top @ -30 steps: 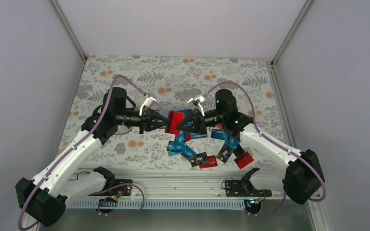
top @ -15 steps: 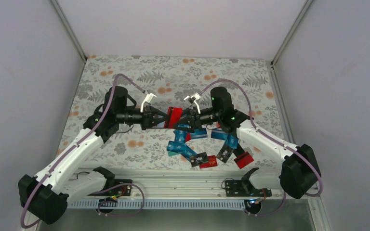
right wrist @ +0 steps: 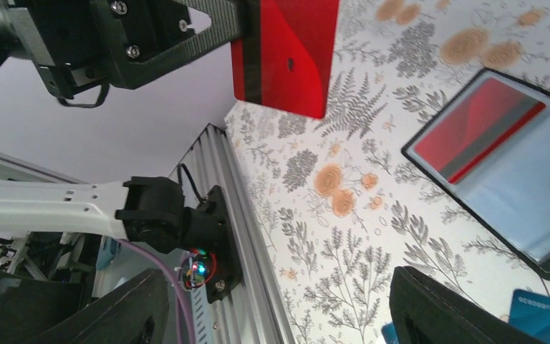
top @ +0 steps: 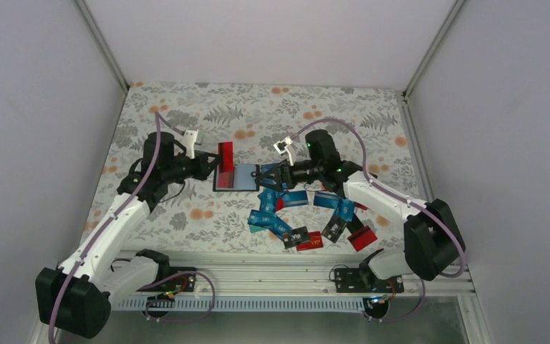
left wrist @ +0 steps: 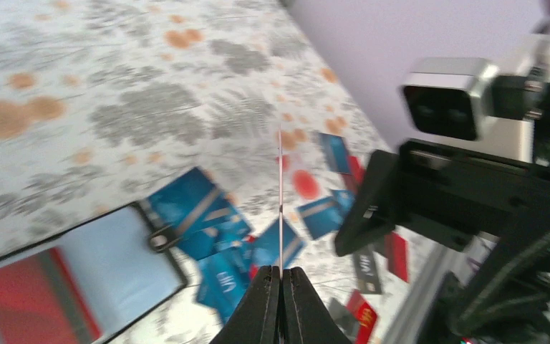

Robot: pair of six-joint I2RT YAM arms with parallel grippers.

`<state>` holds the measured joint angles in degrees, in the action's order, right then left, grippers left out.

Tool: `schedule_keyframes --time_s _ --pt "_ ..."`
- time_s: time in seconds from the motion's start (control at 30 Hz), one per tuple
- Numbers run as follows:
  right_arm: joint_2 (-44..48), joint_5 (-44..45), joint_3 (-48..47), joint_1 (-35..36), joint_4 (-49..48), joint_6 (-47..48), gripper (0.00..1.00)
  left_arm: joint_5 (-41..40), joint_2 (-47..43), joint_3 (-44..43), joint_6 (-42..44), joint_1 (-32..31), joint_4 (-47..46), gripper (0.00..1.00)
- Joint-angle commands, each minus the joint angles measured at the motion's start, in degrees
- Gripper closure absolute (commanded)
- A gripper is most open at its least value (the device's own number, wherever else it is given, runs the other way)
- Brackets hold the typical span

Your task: Put the credit cards into the card holder

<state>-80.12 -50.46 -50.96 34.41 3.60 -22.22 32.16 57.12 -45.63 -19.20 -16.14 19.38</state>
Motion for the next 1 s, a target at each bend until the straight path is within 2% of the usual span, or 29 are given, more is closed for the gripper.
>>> schedule_keyframes --time_s 0.0,0.2,0.4,0.57,0.8,0.97 --pt "-2.3 2.8 -2.0 -0.1 1.5 1.5 0.22 -11.5 -2.1 1.8 -3.1 1.2 0.0 0.98" --pt "-7.2 7.0 -4.2 0.0 2.9 0.9 0.22 -16.3 -1.4 4.9 -5.5 2.9 -2.4 0.98" --pt "-12.3 11.3 -6.2 0.0 3.9 -0.3 0.24 -15.8 2.0 9.1 -7.9 4.0 -7.7 0.98" --pt "-18.0 14.2 -9.2 0.0 6.0 -1.1 0.3 -12.7 6.8 11.1 -9.1 5.1 -13.1 0.98" --pt "-24.3 13.5 -12.2 0.0 6.4 -2.1 0.38 -4.1 15.3 12.6 -8.6 5.2 -21.9 0.98" --pt "-27.1 12.5 -13.6 0.0 5.3 -2.9 0.43 -0.7 20.0 14.0 -10.9 5.2 -30.2 0.98"
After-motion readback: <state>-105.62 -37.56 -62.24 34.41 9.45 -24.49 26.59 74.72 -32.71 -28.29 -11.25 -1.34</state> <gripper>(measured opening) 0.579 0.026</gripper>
